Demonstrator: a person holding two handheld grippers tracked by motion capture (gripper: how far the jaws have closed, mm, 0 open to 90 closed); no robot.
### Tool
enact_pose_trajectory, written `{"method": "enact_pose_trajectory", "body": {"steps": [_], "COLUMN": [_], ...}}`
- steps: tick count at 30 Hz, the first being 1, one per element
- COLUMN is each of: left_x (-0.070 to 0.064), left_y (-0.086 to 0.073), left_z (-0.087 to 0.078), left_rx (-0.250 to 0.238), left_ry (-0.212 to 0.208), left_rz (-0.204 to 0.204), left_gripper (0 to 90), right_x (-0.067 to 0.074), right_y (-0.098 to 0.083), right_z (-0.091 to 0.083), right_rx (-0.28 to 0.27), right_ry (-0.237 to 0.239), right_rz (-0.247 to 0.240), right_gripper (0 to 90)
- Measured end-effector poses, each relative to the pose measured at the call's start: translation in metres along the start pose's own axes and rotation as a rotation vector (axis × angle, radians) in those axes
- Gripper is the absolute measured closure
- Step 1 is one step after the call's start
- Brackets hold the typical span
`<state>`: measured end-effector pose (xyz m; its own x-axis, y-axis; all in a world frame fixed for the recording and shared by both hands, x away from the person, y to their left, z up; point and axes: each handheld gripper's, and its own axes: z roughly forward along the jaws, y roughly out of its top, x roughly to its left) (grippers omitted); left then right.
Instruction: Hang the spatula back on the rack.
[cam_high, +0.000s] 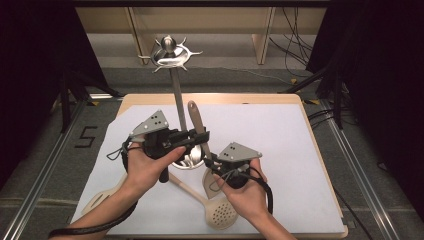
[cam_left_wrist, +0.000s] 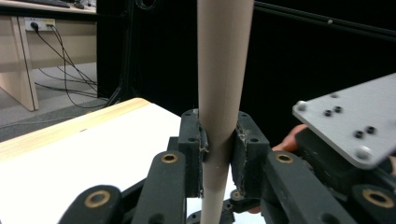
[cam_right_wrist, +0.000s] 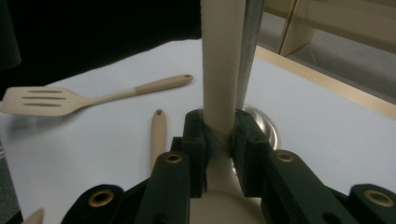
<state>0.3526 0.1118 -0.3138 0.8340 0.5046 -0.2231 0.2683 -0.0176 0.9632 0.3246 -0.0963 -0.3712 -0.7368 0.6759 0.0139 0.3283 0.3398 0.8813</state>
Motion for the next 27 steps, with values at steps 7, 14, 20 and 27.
{"method": "enact_pose_trajectory", "body": {"steps": [7,14,20,27], "left_x": [0.007,0.01,0.01,0.012], "left_y": [0.004,0.012,0.014,0.012], "left_z": [0.001,-0.001,-0.004,-0.005], "left_rx": [0.034,0.081,0.104,0.109], "left_ry": [-0.01,-0.051,-0.065,-0.093], "left_rz": [0.045,0.073,0.106,0.1], "left_gripper": [75.0,75.0,75.0,75.0], "right_x": [-0.005,-0.008,-0.012,-0.015], "right_y": [0.002,0.012,0.016,0.017], "right_z": [-0.004,-0.009,-0.007,-0.006], "right_rx": [-0.082,-0.149,-0.151,-0.14], "right_ry": [0.019,0.057,0.114,0.156], "right_rz": [-0.002,-0.087,-0.099,-0.1], "right_gripper": [64.2,61.9,65.5,71.3]}}
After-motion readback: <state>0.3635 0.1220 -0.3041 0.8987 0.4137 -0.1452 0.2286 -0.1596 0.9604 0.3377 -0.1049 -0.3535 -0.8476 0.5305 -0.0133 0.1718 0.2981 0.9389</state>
